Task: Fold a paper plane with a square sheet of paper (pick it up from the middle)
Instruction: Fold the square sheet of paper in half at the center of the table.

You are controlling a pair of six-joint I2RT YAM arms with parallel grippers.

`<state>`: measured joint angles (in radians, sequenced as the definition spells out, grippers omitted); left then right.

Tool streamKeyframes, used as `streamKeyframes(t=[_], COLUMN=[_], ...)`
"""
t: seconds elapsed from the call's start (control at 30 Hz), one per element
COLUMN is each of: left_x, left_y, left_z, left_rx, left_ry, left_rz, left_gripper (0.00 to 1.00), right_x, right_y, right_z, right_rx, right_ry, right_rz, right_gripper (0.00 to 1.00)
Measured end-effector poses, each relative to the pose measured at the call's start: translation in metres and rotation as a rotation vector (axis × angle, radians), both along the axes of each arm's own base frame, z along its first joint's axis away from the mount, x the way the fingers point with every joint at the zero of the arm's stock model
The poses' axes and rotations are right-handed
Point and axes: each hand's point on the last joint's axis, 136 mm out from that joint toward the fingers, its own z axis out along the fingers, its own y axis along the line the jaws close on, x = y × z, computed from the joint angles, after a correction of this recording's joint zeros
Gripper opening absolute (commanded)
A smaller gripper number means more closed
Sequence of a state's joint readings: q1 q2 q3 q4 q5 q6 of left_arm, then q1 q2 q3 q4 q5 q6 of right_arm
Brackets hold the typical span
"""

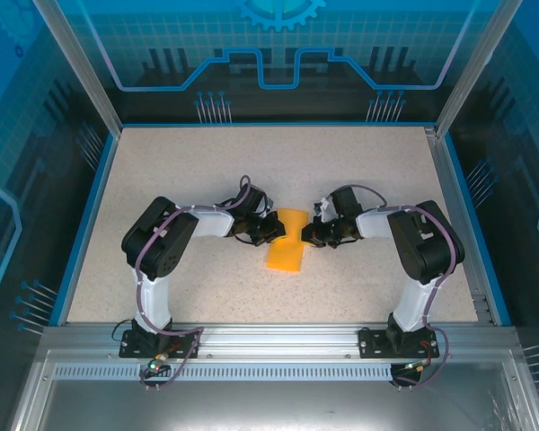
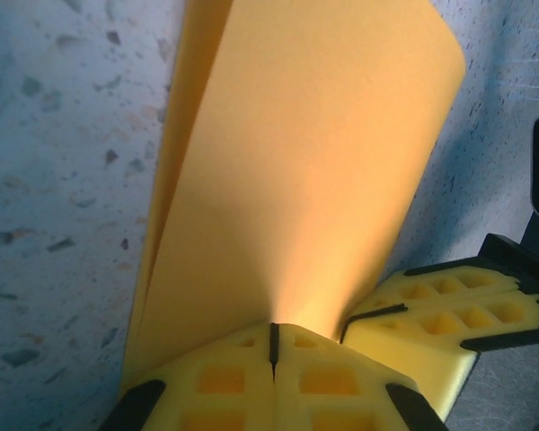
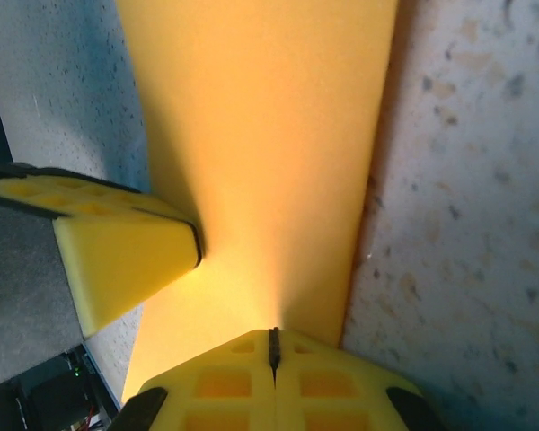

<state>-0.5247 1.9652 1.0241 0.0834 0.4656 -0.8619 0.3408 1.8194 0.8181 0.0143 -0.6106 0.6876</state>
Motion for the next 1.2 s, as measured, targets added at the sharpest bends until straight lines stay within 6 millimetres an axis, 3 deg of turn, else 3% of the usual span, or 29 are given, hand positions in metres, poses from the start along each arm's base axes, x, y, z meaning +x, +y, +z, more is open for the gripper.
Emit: streamKeyframes(t=[0.23, 0.57, 0.83, 1.0, 1.1, 1.2], left_x=[0.0, -0.001, -0.001, -0.001, -0.001, -0.001], left_y=[0.0, 0.0, 0.001, 0.001, 0.001, 0.001], left_z=[0.0, 0.0, 0.0, 0.0, 0.0, 0.0], left_rx=[0.001, 0.002, 0.004, 0.004, 0.004, 0.004], left_ry=[0.002, 0.004, 0.007, 0.006, 0.006, 0.006], left_rz=[0.0, 0.0, 0.0, 0.0, 0.0, 0.0], left_gripper=[0.02, 0.02, 0.02, 0.02, 0.02, 0.02], right_x=[-0.012, -0.044, -0.044, -0.044, -0.05, -0.065], right_y=[0.013, 0.015, 0.015, 0.018, 0.023, 0.026], right_z=[0.024, -0.005, -0.002, 0.018, 0.022, 0.013], right_rx=[0.048, 0.025, 0.029, 0.053, 0.063, 0.058], right_ry=[-0.046, 0.029, 0.018, -0.028, -0.04, -0.012], right_rz=[0.037, 0.063, 0.064, 0.072, 0.087, 0.103], right_gripper=[0.02, 0.02, 0.02, 0.02, 0.02, 0.03])
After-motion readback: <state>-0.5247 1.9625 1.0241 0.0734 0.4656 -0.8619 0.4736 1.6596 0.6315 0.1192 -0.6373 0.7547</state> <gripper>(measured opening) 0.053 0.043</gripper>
